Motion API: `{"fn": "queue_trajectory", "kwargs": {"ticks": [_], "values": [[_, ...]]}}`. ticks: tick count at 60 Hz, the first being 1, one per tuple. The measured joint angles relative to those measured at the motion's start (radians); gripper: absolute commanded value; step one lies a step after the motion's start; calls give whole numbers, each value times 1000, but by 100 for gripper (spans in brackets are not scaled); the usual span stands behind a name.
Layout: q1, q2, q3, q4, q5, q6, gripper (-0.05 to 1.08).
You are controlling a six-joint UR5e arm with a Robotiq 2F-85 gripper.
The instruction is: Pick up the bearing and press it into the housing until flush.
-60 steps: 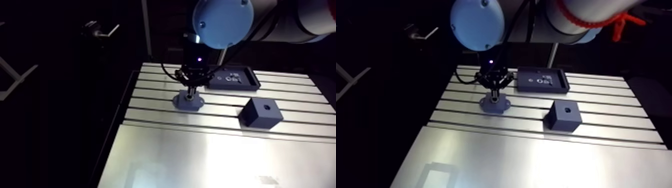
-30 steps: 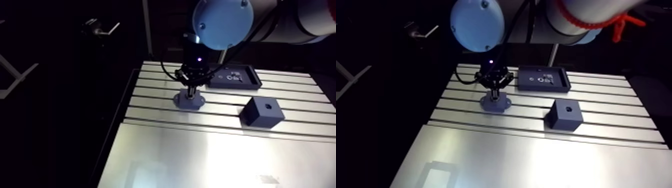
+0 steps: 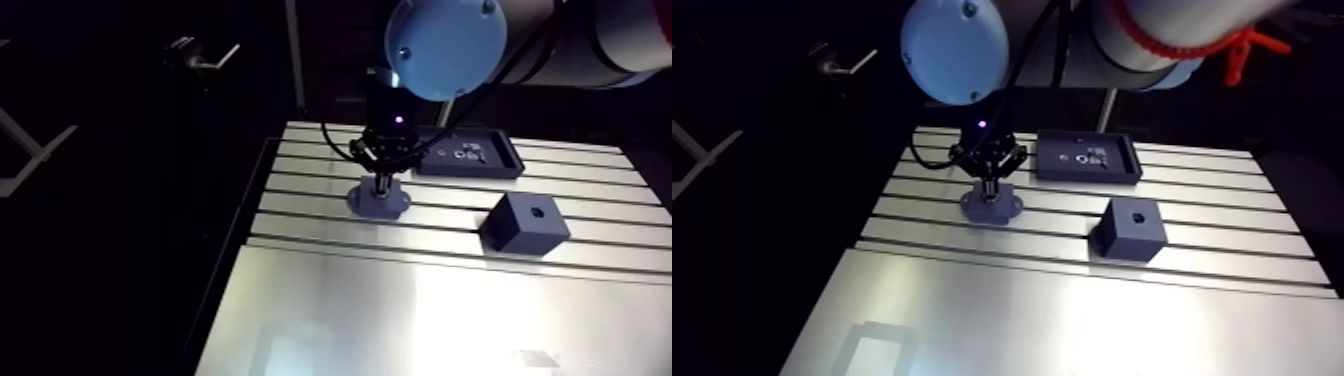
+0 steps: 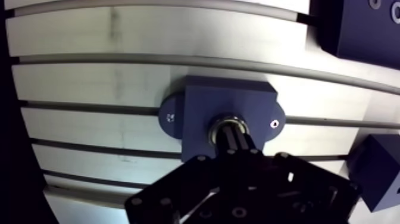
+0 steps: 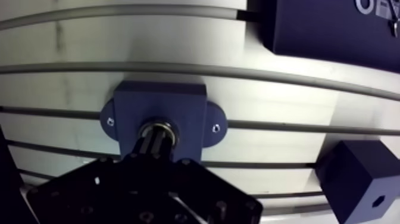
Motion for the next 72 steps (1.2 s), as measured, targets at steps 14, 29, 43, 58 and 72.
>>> {"fn": "queue_trajectory", "kwargs": {"ticks": [14, 29, 43, 58, 72], "values": [[2, 2, 1, 0, 1, -1, 108], [5, 4, 1, 0, 1, -3, 108], [6, 5, 1, 0, 1, -4, 108], [7, 9, 2, 0, 0, -4, 108], [7, 11, 2, -1, 0, -5, 108]]}}
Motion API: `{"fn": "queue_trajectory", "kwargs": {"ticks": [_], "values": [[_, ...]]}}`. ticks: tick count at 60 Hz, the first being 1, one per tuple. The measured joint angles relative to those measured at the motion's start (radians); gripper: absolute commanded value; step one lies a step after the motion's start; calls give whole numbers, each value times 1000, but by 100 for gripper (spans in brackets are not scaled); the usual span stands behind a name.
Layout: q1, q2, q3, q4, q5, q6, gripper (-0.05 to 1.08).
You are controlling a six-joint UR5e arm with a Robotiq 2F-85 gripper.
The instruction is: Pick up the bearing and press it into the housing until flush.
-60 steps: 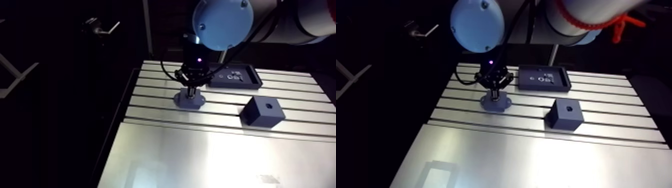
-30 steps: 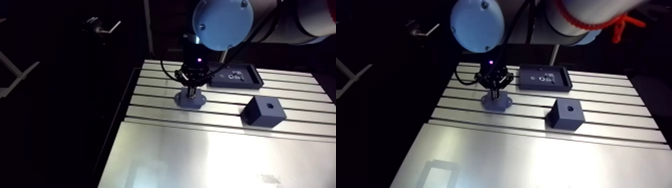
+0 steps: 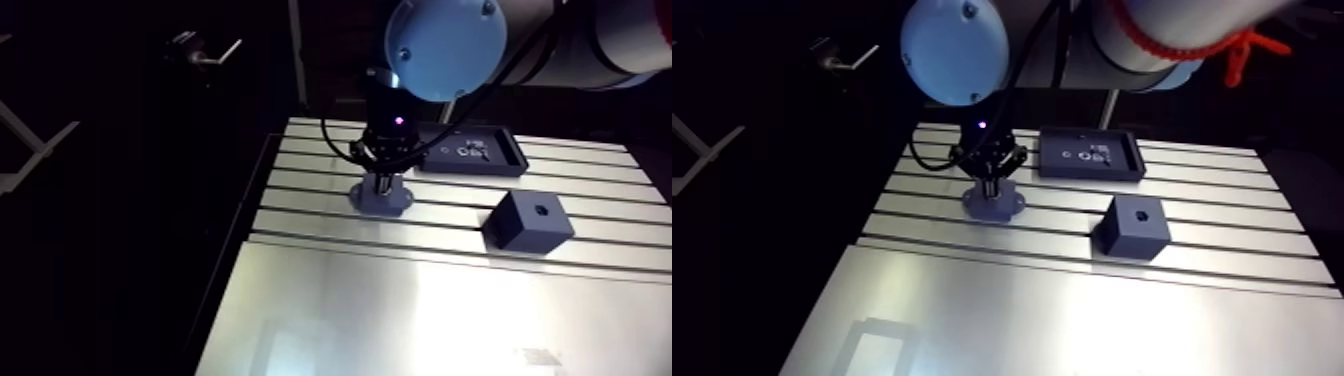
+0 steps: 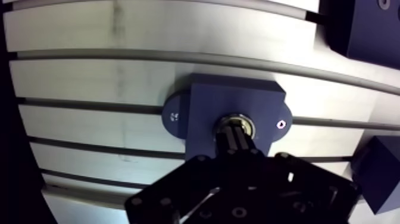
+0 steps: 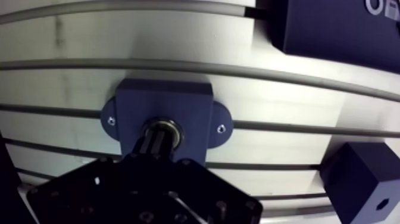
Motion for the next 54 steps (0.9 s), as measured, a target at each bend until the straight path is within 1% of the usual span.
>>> {"fn": "queue_trajectory", "kwargs": {"ticks": [54], "values": [[0, 2, 5, -1, -3, -12, 108]]}}
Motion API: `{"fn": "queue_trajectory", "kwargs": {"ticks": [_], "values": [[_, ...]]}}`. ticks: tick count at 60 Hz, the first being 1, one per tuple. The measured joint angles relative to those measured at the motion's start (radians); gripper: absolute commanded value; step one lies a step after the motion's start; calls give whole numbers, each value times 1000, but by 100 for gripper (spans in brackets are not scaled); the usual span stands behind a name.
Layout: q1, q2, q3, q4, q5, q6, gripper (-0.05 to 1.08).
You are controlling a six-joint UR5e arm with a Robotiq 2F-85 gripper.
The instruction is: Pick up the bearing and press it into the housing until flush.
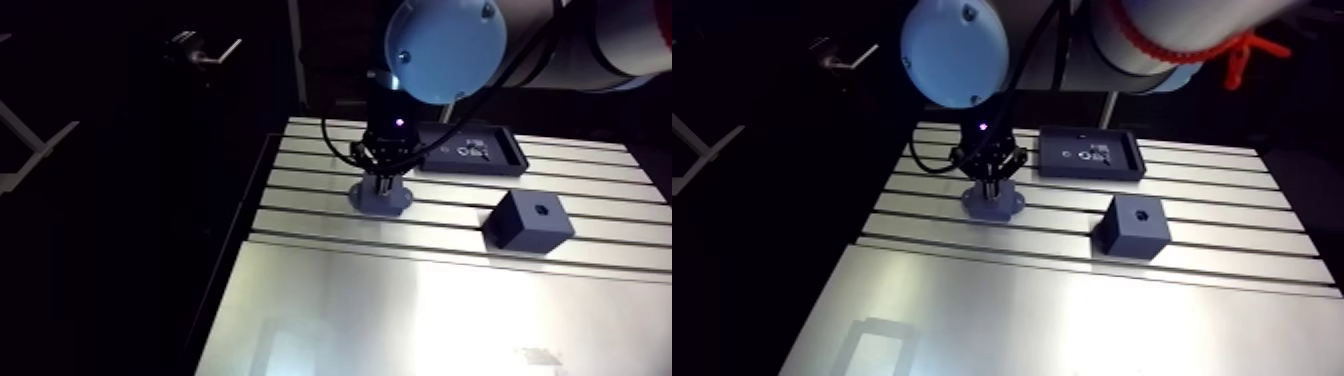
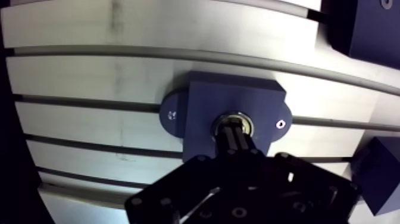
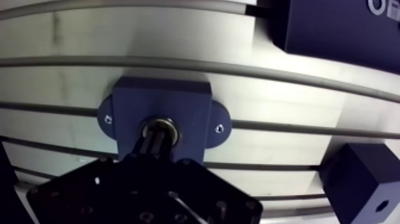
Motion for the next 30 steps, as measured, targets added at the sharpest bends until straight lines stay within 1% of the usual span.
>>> {"fn": "queue_trajectory", "kwargs": {"ticks": [30], "values": [[0, 2, 0, 0, 0, -1, 108]]}}
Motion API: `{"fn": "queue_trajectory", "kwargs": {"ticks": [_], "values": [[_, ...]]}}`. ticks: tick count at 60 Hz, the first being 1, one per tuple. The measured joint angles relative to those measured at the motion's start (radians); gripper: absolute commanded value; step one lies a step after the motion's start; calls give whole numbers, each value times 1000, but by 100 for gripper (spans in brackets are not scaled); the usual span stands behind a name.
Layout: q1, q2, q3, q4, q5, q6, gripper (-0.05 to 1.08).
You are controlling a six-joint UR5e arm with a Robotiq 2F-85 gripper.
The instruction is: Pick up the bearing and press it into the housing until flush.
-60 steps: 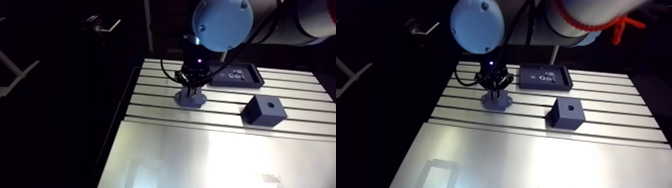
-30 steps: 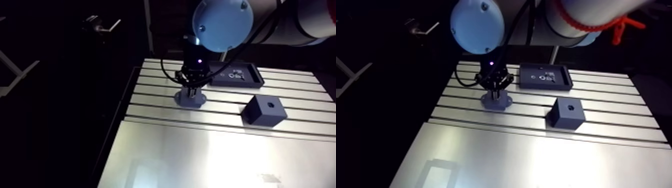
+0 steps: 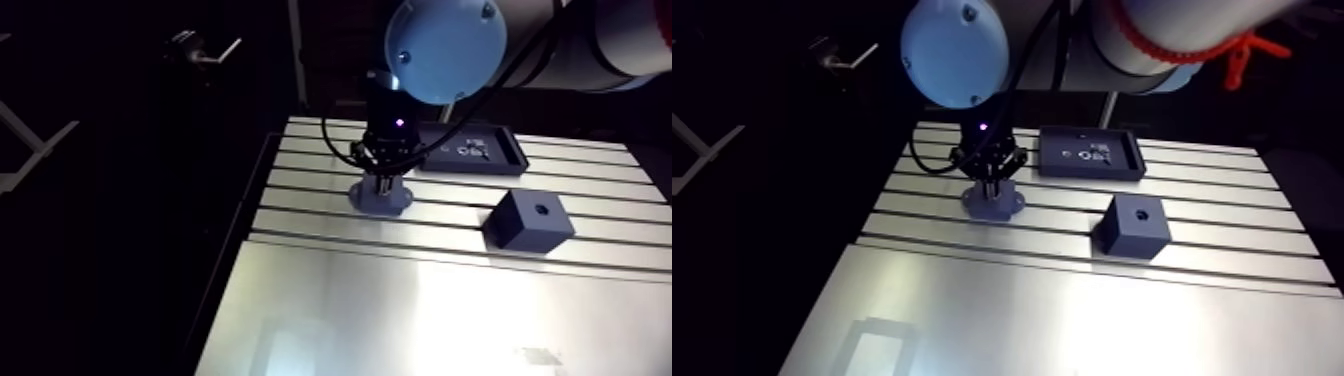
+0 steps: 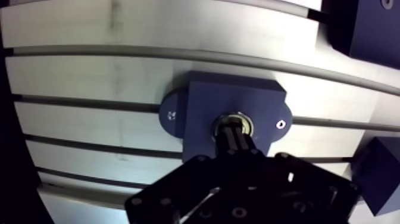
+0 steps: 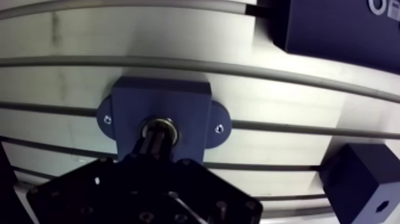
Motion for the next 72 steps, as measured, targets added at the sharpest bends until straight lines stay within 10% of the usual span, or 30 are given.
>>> {"fn": "queue_trajectory", "kwargs": {"ticks": [40, 44, 45, 46, 47, 48, 72], "values": [[-1, -46, -15, 10, 3, -1, 107], [-1, -60, -20, 18, 4, -1, 89], [-1, -63, -21, 20, 3, -1, 51], [-1, -67, -22, 23, 4, -1, 51], [-1, -71, -23, 26, 3, -1, 6], [-1, -75, -24, 30, 3, -1, 2], [-22, -191, -94, 230, -1, -23, 0]]}}
